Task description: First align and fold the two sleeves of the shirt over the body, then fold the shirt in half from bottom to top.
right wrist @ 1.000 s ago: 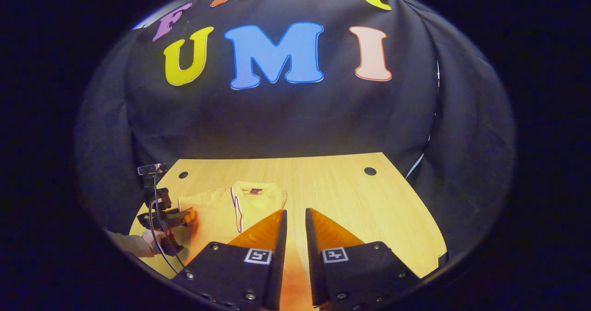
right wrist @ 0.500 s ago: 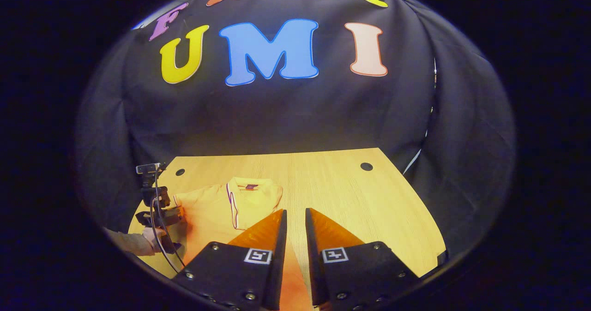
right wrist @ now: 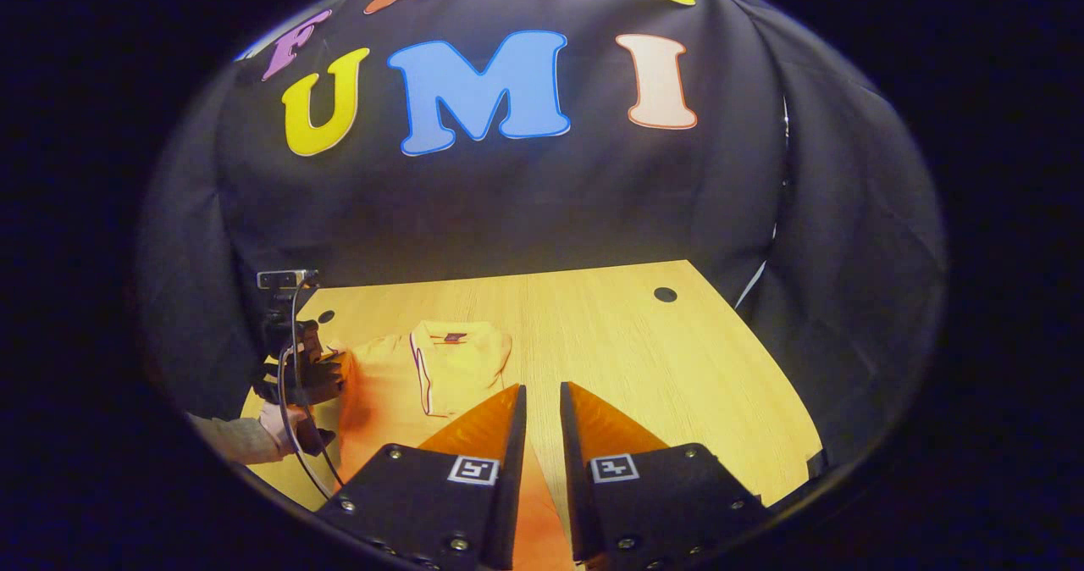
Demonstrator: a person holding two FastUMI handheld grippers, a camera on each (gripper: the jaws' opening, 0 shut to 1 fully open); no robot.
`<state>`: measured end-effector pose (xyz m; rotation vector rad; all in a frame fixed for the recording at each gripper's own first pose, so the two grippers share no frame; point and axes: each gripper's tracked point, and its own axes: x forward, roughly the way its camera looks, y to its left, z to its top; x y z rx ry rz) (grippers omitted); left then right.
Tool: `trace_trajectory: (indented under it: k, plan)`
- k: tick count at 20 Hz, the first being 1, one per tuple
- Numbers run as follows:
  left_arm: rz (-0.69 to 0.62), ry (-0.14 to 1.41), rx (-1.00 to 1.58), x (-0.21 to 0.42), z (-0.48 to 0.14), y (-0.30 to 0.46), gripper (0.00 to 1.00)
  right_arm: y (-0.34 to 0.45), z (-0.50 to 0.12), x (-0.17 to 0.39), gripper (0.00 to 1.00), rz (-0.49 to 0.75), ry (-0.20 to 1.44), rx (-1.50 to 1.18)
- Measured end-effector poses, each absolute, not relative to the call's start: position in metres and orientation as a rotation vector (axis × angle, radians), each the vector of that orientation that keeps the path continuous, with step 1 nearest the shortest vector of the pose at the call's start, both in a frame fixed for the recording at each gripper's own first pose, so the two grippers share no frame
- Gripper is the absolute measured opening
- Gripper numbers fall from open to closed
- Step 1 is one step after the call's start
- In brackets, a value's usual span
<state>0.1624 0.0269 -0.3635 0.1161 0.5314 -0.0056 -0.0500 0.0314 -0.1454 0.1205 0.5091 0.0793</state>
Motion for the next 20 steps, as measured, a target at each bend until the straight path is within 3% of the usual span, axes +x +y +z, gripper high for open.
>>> trace_trajectory:
  k: [9,17,19,20]
  plan:
    - [-0.247,0.492,0.159,0.146,-0.352,-0.111,0.11,0.011,-0.148,-0.069,0.25,0.022,0.509,0.166]
    - [-0.370,0.518,0.175,0.121,-0.361,-0.156,0.10,0.001,-0.162,-0.077,0.25,-0.007,0.530,0.196]
    - [-0.376,0.523,0.167,0.116,-0.362,-0.154,0.36,0.002,-0.169,-0.078,0.25,-0.001,0.541,0.188]
    - [-0.375,0.525,0.167,0.114,-0.360,-0.151,0.39,0.004,-0.174,-0.078,0.25,0.006,0.552,0.183]
